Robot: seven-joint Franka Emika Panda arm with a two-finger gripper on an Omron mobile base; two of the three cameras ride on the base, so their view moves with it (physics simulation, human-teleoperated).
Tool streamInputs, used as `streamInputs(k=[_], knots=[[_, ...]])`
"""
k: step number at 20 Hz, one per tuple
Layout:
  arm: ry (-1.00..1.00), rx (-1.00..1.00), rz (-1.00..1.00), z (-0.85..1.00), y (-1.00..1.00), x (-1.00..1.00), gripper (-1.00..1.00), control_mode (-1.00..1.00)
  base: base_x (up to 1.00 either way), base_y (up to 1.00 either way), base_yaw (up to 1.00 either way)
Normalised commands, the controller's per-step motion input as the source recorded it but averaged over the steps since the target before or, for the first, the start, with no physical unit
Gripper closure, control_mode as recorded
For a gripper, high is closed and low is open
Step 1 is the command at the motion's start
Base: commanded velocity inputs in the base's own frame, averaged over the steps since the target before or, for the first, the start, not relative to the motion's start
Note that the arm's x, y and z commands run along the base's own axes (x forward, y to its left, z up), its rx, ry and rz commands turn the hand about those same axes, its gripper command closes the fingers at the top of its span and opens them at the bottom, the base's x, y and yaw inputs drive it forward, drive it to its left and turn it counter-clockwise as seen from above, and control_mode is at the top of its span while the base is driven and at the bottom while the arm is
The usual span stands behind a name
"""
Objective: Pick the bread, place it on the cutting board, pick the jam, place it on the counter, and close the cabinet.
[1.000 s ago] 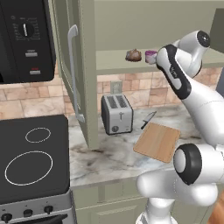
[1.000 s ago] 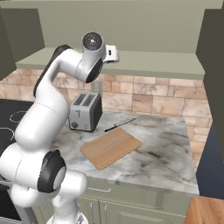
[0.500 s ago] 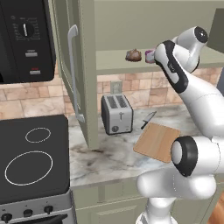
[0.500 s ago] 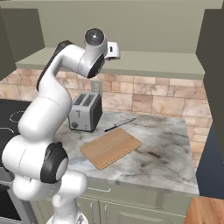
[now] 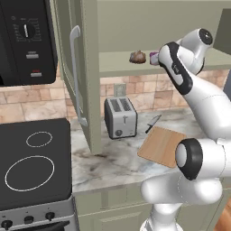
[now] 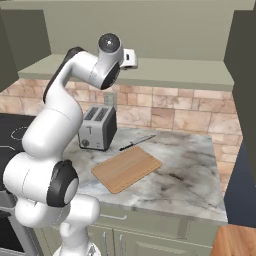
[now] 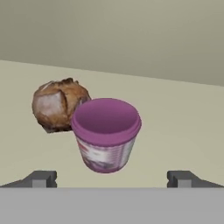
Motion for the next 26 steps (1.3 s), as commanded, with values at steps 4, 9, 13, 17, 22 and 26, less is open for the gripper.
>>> streamInputs(k=[4, 9, 13, 17, 22, 26], knots=[[0.00, 0.00, 0.00, -0.12, 0.00, 0.04, -1.00, -1.00, 0.00, 0.00, 0.00], [0.00, 0.00, 0.00, -0.01, 0.00, 0.18, -1.00, -1.00, 0.00, 0.00, 0.00], [0.00, 0.00, 0.00, 0.00, 0.00, 0.21, -1.00, -1.00, 0.00, 0.00, 0.00], [0.00, 0.00, 0.00, 0.00, 0.00, 0.21, -1.00, -1.00, 0.00, 0.00, 0.00], [0.00, 0.00, 0.00, 0.00, 0.00, 0.15, -1.00, -1.00, 0.00, 0.00, 0.00], [0.00, 0.00, 0.00, 0.00, 0.00, 0.14, -1.00, -1.00, 0.00, 0.00, 0.00]])
